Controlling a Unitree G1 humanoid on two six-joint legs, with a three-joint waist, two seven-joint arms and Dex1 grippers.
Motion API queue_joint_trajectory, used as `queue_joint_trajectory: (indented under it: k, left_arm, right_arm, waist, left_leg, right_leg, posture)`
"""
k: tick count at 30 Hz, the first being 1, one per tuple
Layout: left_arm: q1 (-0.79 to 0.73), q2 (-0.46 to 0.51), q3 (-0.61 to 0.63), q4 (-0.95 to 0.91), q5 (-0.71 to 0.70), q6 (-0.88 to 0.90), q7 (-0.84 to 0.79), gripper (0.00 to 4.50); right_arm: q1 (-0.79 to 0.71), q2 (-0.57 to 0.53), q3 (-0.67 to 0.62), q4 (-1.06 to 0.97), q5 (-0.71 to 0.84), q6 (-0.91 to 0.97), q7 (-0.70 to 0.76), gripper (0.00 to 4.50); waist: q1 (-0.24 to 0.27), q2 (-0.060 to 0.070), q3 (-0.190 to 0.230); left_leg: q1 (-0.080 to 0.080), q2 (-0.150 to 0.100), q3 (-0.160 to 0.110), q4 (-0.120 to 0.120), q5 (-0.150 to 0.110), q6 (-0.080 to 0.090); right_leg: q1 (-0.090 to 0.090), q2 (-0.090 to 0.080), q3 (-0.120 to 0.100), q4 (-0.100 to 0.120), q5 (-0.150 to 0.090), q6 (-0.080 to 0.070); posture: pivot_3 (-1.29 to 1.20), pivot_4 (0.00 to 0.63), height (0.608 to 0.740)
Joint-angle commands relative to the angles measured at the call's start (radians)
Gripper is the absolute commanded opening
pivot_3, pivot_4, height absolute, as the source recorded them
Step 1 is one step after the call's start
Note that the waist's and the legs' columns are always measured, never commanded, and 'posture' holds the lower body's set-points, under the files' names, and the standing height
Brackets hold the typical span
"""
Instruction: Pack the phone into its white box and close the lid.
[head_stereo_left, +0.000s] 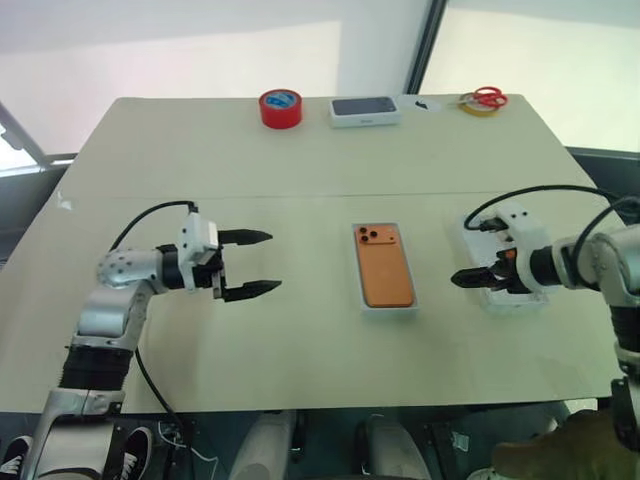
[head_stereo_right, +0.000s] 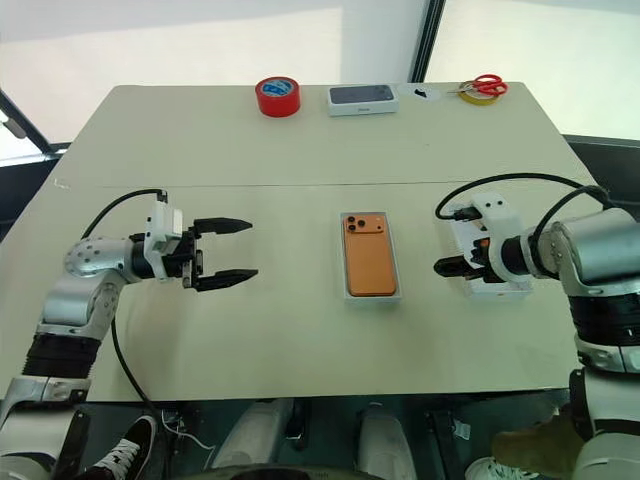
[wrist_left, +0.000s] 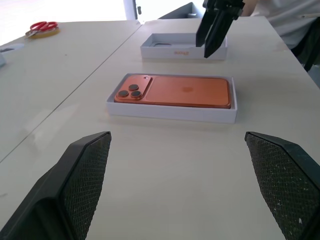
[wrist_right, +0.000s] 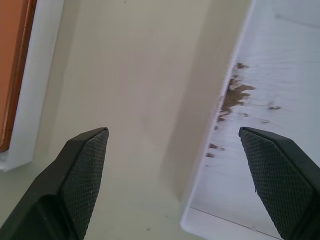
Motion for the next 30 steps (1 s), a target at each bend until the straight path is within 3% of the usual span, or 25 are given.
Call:
queue_joint_trajectory:
  k: [1, 5, 8, 15, 22, 27, 30]
  left_arm:
    - [0.028, 0.008, 0.022, -0.071, -0.025, -0.001, 0.022, 4.50]
    - [0.054, 0.012, 0.030, -0.091, -0.028, 0.002, 0.036, 4.50]
    - [0.063, 0.013, 0.032, -0.099, -0.029, 0.006, 0.049, 4.50]
    - [0.066, 0.014, 0.033, -0.109, -0.034, 0.010, 0.066, 4.50]
    - [0.044, 0.004, 0.023, -0.081, -0.032, 0.019, 0.090, 4.50]
    - [0.030, -0.018, 0.022, -0.068, -0.031, 0.048, 0.145, 4.50]
    - [0.027, -0.028, 0.031, -0.067, -0.051, 0.089, 0.169, 4.50]
  right_arm:
    - [-0.052, 0.012, -0.005, 0.060, 0.033, 0.007, -0.078, 4.37]
    - [-0.078, 0.045, -0.006, 0.104, 0.058, 0.007, -0.143, 4.37]
    - [-0.069, 0.066, 0.006, 0.090, 0.069, 0.007, -0.181, 3.63]
    - [-0.011, 0.117, -0.026, 0.065, 0.065, 0.007, -0.266, 0.16]
    - [-0.025, 0.123, -0.037, 0.001, 0.026, -0.111, -0.230, 0.07]
    - [-0.112, 0.282, -0.196, -0.006, 0.115, -0.337, -0.164, 0.07]
    - [-0.092, 0.374, -0.220, -0.103, 0.170, -0.452, -0.114, 0.07]
  waist:
    - [-0.005, 0.000, 0.000]
    - [-0.013, 0.000, 0.000]
    - [-0.014, 0.000, 0.000]
    - [-0.014, 0.000, -0.001]
    - [-0.016, 0.000, -0.001]
    - [-0.017, 0.001, 0.000]
    - [-0.013, 0.000, 0.000]
  left_leg:
    - [0.000, 0.000, 0.000, 0.000, 0.000, 0.000]
    - [0.001, 0.000, 0.000, 0.000, 0.000, 0.000]
    - [0.001, 0.000, 0.000, 0.000, 0.000, 0.000]
    - [0.001, 0.000, 0.000, 0.000, 0.000, 0.000]
    - [0.001, 0.000, 0.000, 0.000, 0.000, 0.000]
    - [0.001, 0.000, 0.000, 0.000, 0.001, 0.000]
    - [0.001, 0.001, 0.000, 0.000, 0.002, -0.001]
  right_leg:
    - [0.000, 0.000, 0.000, 0.000, 0.000, 0.000]
    - [0.000, 0.000, 0.000, 0.000, 0.000, 0.000]
    - [0.000, 0.000, 0.000, 0.000, 0.000, 0.000]
    - [0.001, 0.001, 0.000, 0.001, 0.000, 0.000]
    - [0.001, 0.001, 0.000, 0.001, 0.000, 0.000]
    - [0.000, 0.001, 0.000, 0.001, 0.000, 0.000]
    - [0.000, 0.002, 0.000, 0.003, 0.000, 0.000]
  posture:
    - [0.00, 0.150, 0.738]
    - [0.00, 0.150, 0.738]
    - [0.00, 0.150, 0.738]
    - [0.00, 0.150, 0.738]
    - [0.00, 0.150, 0.738]
    - [0.00, 0.150, 0.738]
    - [0.00, 0.150, 0.738]
